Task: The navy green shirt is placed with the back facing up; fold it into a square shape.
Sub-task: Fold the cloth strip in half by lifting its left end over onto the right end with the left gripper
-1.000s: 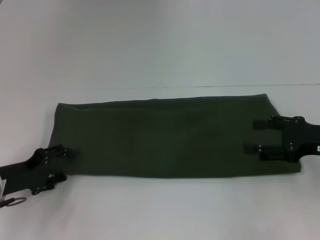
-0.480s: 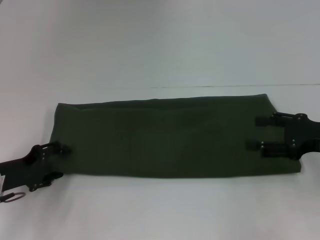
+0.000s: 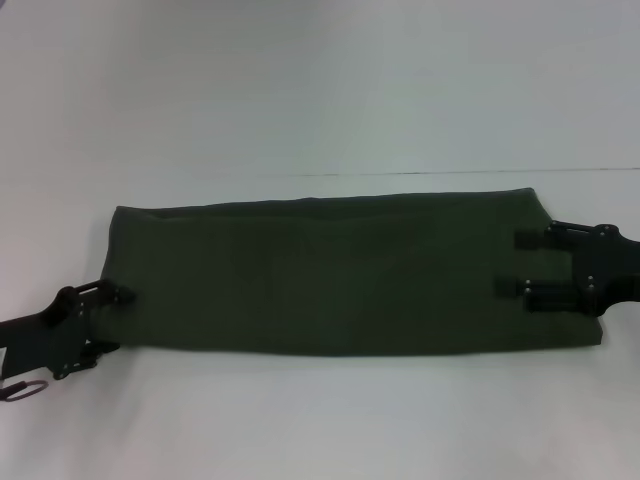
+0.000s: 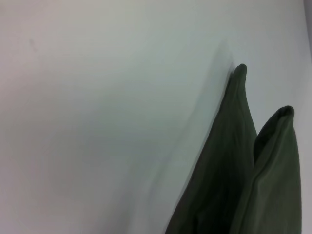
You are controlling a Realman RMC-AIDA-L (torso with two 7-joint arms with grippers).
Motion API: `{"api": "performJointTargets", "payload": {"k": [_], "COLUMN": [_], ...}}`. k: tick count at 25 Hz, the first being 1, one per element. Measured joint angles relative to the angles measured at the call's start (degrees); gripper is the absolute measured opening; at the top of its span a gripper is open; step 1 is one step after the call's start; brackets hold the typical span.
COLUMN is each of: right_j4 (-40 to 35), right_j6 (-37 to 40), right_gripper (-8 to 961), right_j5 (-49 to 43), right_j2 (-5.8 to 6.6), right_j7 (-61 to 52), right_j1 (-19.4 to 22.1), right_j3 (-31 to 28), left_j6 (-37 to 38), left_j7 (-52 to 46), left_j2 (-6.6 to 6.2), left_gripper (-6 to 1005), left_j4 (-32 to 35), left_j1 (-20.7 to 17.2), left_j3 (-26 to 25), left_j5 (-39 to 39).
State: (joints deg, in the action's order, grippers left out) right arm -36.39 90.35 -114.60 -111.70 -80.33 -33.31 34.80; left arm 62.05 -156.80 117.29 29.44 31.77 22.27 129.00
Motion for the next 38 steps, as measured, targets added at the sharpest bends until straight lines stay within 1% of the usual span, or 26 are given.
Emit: {"api": "performJointTargets", "payload": {"k": [18,27,38], "right_j4": [0.0,0.0,0.0], "right_j6": [0.0,-0.1,-0.2], "right_gripper": [896,895,896], "right_j5": [0.0,0.0,0.0], "right_j2": [0.00,0.08,0.09], "right_j7": [0.0,0.0,0.0], "right_j1": [0.0,0.0,-0.1], "right_j3": [0.0,0.0,-0.1], "left_j6": [-1.2,0.4,0.5], "left_j7": [0.2,0.4,0.5], "left_j2": [0.48,0.25,0.22], "left_gripper": [770,763,733], "left_j4": [-0.1,0.3,0.4], "left_j1": [0.3,0.3,0.3], "left_j3": [-0.3,-0.3,-0.2], "left_j5": [-0.7,-1.7,-1.7]}}
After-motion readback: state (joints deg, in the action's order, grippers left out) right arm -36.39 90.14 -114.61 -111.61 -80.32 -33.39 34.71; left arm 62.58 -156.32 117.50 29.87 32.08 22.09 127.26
